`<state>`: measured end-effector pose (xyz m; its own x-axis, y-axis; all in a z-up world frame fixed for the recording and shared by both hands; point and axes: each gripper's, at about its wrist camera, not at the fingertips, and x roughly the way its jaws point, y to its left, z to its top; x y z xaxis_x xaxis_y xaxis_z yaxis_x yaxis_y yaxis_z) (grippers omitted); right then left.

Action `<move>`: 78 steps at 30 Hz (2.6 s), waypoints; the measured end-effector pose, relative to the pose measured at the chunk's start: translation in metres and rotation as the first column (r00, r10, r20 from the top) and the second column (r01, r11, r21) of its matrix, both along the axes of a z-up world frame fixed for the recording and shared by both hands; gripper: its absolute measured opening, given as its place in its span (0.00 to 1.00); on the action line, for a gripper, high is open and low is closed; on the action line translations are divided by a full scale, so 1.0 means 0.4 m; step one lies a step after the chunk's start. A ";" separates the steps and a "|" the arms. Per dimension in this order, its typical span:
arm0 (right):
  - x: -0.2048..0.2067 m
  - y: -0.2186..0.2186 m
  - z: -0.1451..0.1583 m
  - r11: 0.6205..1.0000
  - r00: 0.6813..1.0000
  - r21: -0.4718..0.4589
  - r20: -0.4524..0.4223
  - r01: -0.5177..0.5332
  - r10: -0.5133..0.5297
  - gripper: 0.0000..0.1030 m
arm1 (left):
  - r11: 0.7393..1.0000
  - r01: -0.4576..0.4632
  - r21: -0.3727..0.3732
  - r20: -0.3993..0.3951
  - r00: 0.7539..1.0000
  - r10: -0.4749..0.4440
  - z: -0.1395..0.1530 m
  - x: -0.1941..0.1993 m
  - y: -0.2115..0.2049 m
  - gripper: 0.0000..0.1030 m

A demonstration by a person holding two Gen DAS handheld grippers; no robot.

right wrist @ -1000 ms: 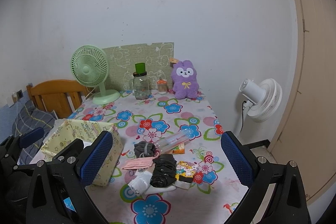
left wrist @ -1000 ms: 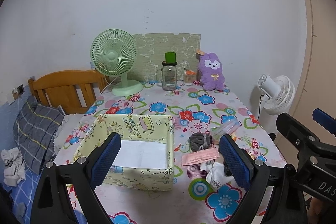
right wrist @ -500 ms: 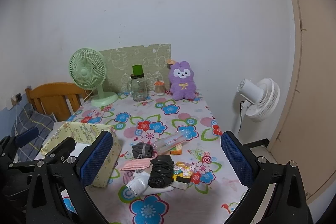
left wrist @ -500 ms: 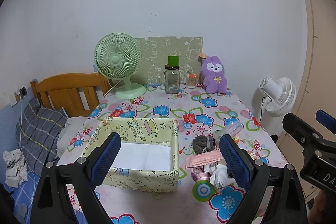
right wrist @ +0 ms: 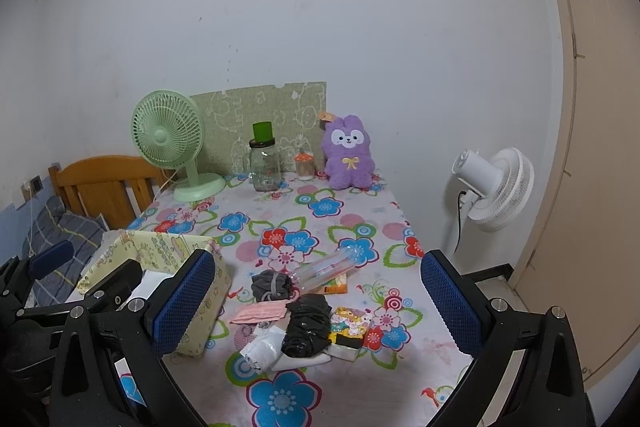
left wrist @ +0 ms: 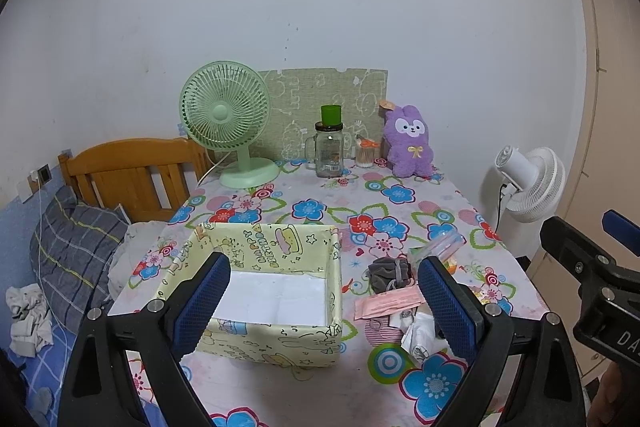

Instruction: Organize soft objects

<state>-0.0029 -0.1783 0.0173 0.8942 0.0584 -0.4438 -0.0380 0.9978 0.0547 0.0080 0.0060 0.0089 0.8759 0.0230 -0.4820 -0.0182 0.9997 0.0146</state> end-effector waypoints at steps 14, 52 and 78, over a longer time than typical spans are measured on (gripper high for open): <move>0.016 -0.002 -0.013 1.000 1.000 -0.001 -0.015 -0.006 0.006 1.00 | 1.000 0.004 0.006 -0.023 1.000 -0.004 -0.028 0.025 -0.022 0.88; 0.185 -0.066 -0.218 0.996 0.974 0.030 -0.208 -0.083 0.087 0.90 | 0.991 0.137 -0.004 -0.237 0.962 -0.134 -0.216 0.151 -0.201 0.80; 0.282 -0.013 -0.383 0.987 0.894 0.087 -0.419 -0.133 0.157 0.54 | 0.985 0.162 -0.063 -0.384 0.907 -0.174 -0.341 0.217 -0.204 0.56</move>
<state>0.1098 -0.1834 -0.1360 0.6024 0.2079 -0.7706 -0.1429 0.9780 0.1522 0.0950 -0.0757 -0.1274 0.6103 -0.1273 -0.7819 0.1510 0.9876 -0.0430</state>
